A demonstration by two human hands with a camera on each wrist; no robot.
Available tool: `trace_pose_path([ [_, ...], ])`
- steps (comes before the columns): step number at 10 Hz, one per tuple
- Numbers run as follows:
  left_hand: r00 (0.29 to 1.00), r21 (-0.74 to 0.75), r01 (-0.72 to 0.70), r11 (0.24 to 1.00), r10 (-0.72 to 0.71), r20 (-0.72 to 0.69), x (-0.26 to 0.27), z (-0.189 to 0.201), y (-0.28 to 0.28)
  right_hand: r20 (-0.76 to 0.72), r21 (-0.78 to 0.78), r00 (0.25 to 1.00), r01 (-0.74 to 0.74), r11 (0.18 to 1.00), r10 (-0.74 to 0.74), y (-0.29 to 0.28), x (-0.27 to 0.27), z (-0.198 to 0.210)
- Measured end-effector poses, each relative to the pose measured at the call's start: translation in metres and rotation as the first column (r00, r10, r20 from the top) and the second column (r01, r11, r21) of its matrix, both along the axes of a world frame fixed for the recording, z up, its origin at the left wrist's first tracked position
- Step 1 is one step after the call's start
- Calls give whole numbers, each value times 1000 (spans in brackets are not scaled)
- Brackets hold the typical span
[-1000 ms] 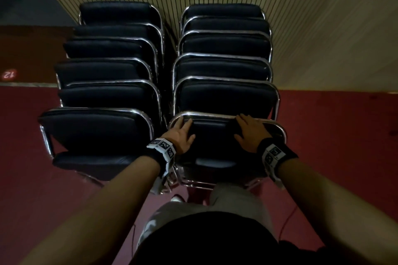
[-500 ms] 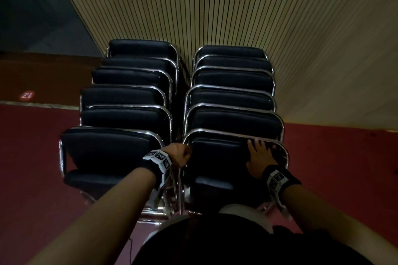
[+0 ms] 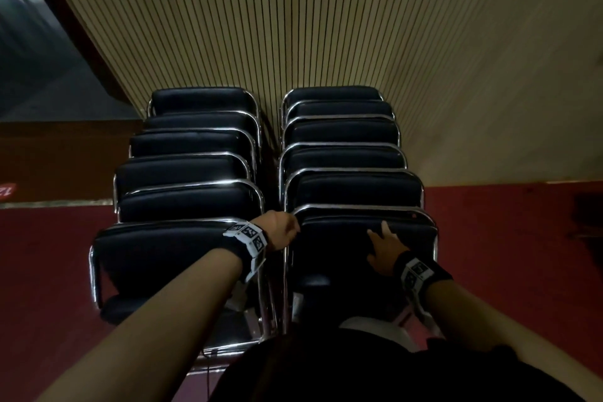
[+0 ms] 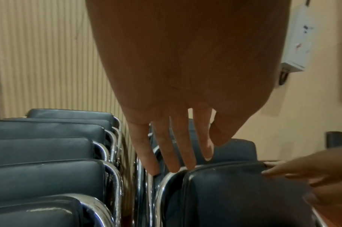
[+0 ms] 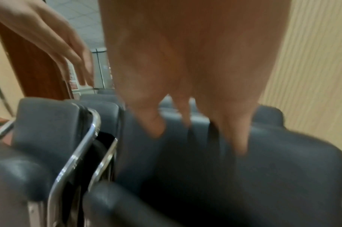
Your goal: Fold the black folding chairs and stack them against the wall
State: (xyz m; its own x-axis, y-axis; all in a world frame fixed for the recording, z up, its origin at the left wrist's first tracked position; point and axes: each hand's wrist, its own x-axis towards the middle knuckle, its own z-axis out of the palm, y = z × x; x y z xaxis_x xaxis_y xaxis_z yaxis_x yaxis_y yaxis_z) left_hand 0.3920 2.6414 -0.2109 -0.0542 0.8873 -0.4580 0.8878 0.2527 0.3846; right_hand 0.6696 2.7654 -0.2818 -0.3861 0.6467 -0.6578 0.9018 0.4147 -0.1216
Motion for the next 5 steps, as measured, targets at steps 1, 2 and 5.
trace_pose_path([
  [1, 999, -8, 34, 999, -34, 7, -4, -5, 0, 24, -25, 999, -37, 999, 38, -7, -21, 15],
  [2, 999, 7, 30, 1000, -30, 18, -8, -4, 0, -63, 25, 993, -94, 995, 95, -13, -43, 45],
  [5, 982, 361, -35, 932, -35, 186, 0, 41, 18, -533, 121, 840, -44, 992, 103, 8, -52, 131],
])
